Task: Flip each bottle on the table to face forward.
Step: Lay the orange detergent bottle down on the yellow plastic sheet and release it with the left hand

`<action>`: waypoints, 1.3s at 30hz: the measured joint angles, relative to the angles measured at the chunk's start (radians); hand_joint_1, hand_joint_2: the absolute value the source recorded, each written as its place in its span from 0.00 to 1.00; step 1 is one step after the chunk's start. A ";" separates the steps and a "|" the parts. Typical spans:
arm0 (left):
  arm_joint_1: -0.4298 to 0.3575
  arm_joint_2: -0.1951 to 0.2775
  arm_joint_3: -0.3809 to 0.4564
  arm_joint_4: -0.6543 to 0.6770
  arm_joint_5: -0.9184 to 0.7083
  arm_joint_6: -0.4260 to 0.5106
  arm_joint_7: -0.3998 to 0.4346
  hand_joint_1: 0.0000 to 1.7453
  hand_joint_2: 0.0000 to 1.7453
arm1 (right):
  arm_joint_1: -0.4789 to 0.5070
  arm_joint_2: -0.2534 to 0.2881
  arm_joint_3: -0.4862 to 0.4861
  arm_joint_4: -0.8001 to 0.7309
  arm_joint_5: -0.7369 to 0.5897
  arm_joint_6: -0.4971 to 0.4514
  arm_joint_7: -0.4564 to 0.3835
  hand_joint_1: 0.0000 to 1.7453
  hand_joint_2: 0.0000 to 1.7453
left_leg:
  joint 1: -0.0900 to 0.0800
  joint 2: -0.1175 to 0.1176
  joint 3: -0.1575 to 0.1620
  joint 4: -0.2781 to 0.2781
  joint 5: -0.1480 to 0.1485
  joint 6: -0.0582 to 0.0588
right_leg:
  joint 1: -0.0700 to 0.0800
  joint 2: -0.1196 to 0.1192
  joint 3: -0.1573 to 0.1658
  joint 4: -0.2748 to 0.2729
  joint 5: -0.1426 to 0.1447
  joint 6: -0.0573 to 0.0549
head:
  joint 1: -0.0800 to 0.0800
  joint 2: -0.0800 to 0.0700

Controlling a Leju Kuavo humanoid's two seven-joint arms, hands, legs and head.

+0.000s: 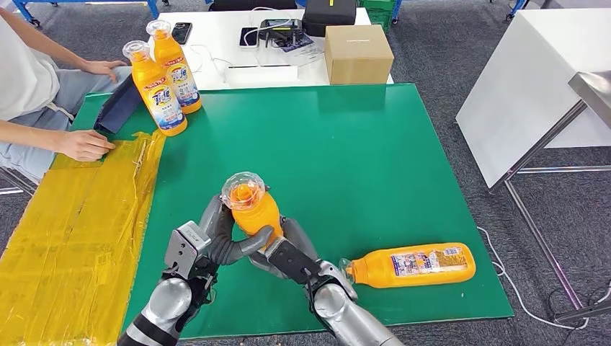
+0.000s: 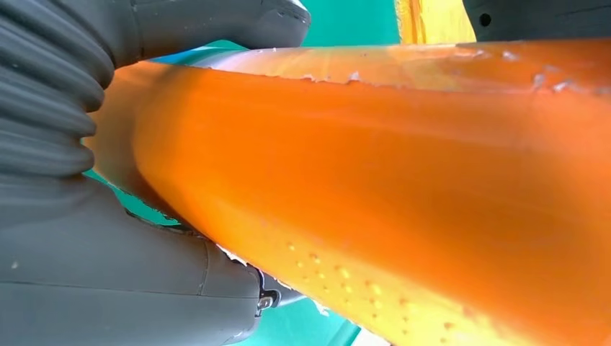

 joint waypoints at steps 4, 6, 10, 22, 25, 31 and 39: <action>0.004 0.001 0.005 -0.008 0.000 0.022 -0.010 1.00 1.00 | 0.007 -0.006 -0.001 -0.021 0.009 -0.024 -0.003 0.14 1.00 | 0.000 0.000 0.000 0.000 0.000 0.000 | 0.000 0.000 0.000 0.000 0.000 0.000 | 0.000 0.000; 0.013 0.004 0.023 -0.023 -0.014 0.058 -0.016 1.00 1.00 | 0.020 -0.013 -0.008 -0.062 0.014 -0.047 -0.010 0.00 1.00 | 0.000 0.000 0.000 0.000 0.000 0.000 | 0.000 0.000 0.000 0.000 0.000 0.000 | 0.000 0.000; 0.039 0.025 0.090 -0.062 -0.123 0.174 -0.019 1.00 1.00 | 0.058 -0.038 -0.037 -0.196 0.025 -0.082 -0.014 0.00 1.00 | 0.000 0.000 0.000 0.000 0.000 0.000 | 0.000 0.000 -0.001 0.000 0.000 0.000 | 0.000 0.000; 0.172 0.075 0.335 -0.166 -0.772 0.521 0.110 1.00 1.00 | 0.274 -0.142 -0.204 -0.710 0.031 -0.142 -0.051 0.00 1.00 | 0.000 0.000 -0.001 0.000 -0.001 0.000 | 0.000 0.000 -0.001 -0.001 -0.001 0.000 | 0.000 0.000; 0.194 0.077 0.371 -0.184 -0.874 0.554 0.150 1.00 1.00 | 0.303 -0.149 -0.231 -0.765 0.033 -0.147 -0.055 0.00 1.00 | 0.000 0.000 -0.001 0.000 -0.001 0.000 | 0.000 0.000 -0.001 0.000 0.000 0.000 | 0.000 0.000; 0.230 0.100 0.442 -0.199 -1.155 0.581 0.258 1.00 1.00 | 0.350 -0.163 -0.274 -0.851 0.046 -0.183 -0.068 0.00 1.00 | 0.000 0.001 0.000 0.000 -0.001 0.000 | 0.000 0.000 -0.001 0.000 0.000 0.000 | 0.000 0.000; 0.245 0.119 0.470 -0.199 -1.221 0.580 0.281 1.00 1.00 | 0.370 -0.176 -0.295 -0.902 0.050 -0.193 -0.070 0.00 1.00 | 0.000 0.000 0.000 0.000 -0.001 0.000 | 0.000 0.000 -0.001 0.000 -0.001 0.000 | 0.000 0.000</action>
